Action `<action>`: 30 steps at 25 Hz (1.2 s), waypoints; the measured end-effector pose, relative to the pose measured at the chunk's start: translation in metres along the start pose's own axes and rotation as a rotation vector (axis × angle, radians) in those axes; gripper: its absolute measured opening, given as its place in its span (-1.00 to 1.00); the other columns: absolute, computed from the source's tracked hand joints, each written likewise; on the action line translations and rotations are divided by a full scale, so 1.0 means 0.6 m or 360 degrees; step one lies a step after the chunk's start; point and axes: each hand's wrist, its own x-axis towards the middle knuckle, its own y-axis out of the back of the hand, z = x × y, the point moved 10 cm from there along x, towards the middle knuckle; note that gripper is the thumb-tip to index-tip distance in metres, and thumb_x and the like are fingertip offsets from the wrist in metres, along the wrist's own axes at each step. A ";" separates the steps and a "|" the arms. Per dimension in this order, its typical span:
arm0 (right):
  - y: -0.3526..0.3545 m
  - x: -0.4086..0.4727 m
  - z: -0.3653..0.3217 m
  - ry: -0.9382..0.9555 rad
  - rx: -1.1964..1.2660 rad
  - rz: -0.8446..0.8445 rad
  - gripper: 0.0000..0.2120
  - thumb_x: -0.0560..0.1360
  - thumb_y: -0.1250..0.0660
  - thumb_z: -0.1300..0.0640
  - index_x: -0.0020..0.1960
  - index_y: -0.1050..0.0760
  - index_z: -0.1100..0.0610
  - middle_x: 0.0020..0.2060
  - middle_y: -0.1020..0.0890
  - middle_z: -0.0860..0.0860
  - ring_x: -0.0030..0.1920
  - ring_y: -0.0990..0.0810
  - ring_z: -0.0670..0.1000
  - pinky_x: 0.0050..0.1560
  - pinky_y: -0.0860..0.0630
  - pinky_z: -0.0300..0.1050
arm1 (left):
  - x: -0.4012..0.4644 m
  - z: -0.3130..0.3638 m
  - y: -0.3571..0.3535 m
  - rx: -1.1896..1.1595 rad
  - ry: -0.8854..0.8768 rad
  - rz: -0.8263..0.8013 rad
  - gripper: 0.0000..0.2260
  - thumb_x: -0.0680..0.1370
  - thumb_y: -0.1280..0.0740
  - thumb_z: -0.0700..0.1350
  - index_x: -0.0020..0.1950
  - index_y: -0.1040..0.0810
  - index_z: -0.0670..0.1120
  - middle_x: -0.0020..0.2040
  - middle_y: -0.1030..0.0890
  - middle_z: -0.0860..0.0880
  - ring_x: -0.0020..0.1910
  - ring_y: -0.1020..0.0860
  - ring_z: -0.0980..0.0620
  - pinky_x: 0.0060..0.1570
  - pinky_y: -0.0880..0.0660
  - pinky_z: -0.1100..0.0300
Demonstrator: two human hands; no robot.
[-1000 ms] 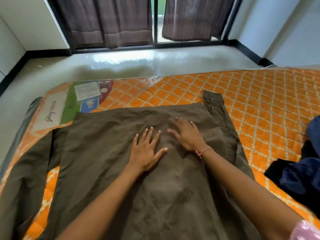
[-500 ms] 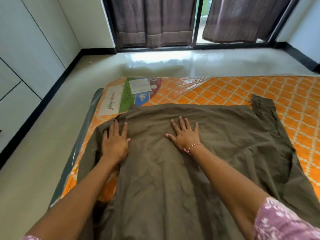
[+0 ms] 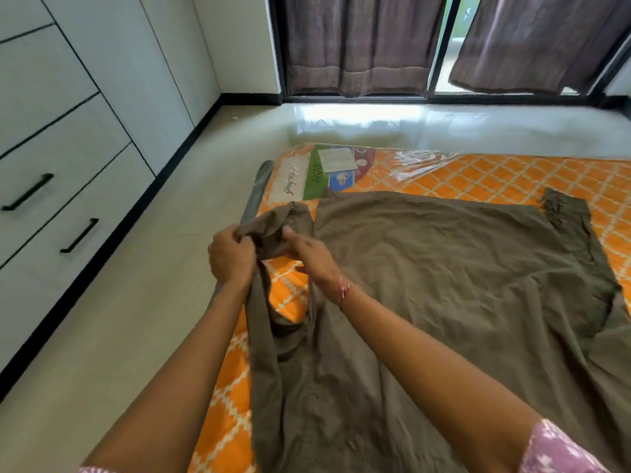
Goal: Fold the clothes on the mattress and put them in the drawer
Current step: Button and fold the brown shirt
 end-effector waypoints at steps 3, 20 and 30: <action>0.004 0.019 -0.040 -0.0294 0.0613 -0.0088 -0.92 0.56 -0.26 0.17 -0.12 -0.45 0.09 -0.26 -0.61 0.07 -0.36 -0.56 -0.05 -0.33 -0.52 -0.17 | -0.124 0.139 -0.051 0.0181 -0.0979 -0.0631 -0.51 0.37 -0.23 0.06 0.22 -0.56 -0.12 0.04 -0.64 -0.17 0.02 -0.59 -0.15 -0.08 -0.50 0.03; 0.331 -0.381 0.166 -0.0270 -0.1278 0.1056 -0.40 0.47 -0.31 0.20 0.47 -0.21 0.14 0.45 -0.22 0.21 0.44 -0.21 0.20 0.38 -0.23 0.11 | -0.505 0.036 -0.112 0.1264 -0.1347 -0.0734 -0.84 0.25 -0.24 -0.13 -0.53 -0.50 -0.07 -0.52 -0.48 0.01 -0.60 -0.49 0.06 -0.66 -0.23 0.37; 0.190 -0.368 0.116 0.0060 -0.2403 0.0053 -0.80 0.47 -0.21 0.16 0.03 -0.55 0.11 0.08 -0.61 0.06 0.18 -0.53 0.09 0.36 -0.18 0.02 | -0.513 -0.018 -0.036 0.1367 -0.0730 -0.0838 -0.60 0.51 -0.33 -0.07 0.29 -0.41 -0.18 0.14 -0.53 -0.13 0.07 -0.55 -0.15 -0.16 -0.50 0.07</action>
